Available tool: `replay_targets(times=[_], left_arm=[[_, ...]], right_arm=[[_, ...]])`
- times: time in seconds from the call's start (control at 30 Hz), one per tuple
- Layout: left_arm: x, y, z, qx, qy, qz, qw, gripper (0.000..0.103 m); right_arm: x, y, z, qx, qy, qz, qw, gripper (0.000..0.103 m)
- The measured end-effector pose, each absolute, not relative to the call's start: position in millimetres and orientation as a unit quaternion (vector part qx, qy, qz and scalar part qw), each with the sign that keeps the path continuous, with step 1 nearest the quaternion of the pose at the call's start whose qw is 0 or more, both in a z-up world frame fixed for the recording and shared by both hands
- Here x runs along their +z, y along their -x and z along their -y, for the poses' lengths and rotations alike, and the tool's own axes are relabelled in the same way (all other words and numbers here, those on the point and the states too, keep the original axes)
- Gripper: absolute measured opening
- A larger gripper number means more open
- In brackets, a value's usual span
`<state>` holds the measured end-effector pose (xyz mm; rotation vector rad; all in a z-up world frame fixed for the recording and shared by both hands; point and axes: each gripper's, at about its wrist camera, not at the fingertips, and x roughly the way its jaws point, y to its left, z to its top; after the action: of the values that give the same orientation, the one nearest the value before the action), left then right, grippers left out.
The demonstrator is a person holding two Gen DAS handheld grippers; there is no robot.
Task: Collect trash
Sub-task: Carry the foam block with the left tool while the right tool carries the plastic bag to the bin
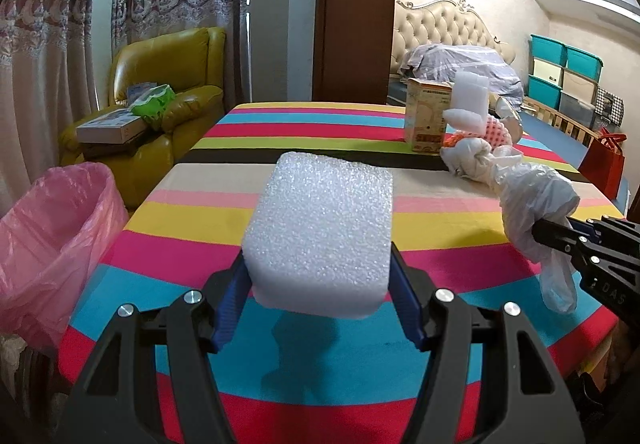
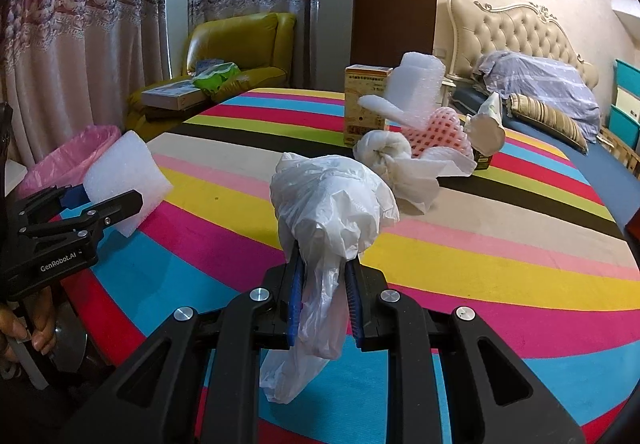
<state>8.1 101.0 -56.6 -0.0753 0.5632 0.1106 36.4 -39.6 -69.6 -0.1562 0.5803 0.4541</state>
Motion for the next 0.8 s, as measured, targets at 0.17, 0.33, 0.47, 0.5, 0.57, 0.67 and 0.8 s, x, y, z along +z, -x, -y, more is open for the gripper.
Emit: replay_targets(times=[0.17, 0.33, 0.47, 0.5, 0.57, 0.67, 0.8], left_arm=[[-59, -6, -109, 0.061, 0.044, -0.281, 0.957, 0.062], [-58, -2, -117, 0.067, 0.049, -0.278, 0.957, 0.062], [-57, 4, -124, 0.076, 0.046, -0.275, 0.957, 0.062], [-56, 4, -125, 0.078, 0.046, -0.274, 0.957, 0.062], [-54, 8, -132, 0.085, 0.049, -0.269, 0.958, 0.063], [-51, 14, -141, 0.094, 0.051, -0.264, 0.959, 0.063], [-43, 25, -159, 0.113, 0.048, -0.252, 0.960, 0.063]], right_arm=[[-70, -37, 37, 0.224, 0.079, -0.283, 0.929, 0.021], [-70, -35, 31, 0.229, 0.087, -0.282, 0.928, 0.021], [-67, -34, 23, 0.235, 0.097, -0.278, 0.927, 0.021], [-66, -33, 20, 0.237, 0.099, -0.276, 0.926, 0.021], [-65, -32, 15, 0.241, 0.106, -0.274, 0.925, 0.021], [-63, -29, 6, 0.247, 0.118, -0.270, 0.923, 0.021], [-59, -28, -8, 0.257, 0.130, -0.266, 0.920, 0.021]])
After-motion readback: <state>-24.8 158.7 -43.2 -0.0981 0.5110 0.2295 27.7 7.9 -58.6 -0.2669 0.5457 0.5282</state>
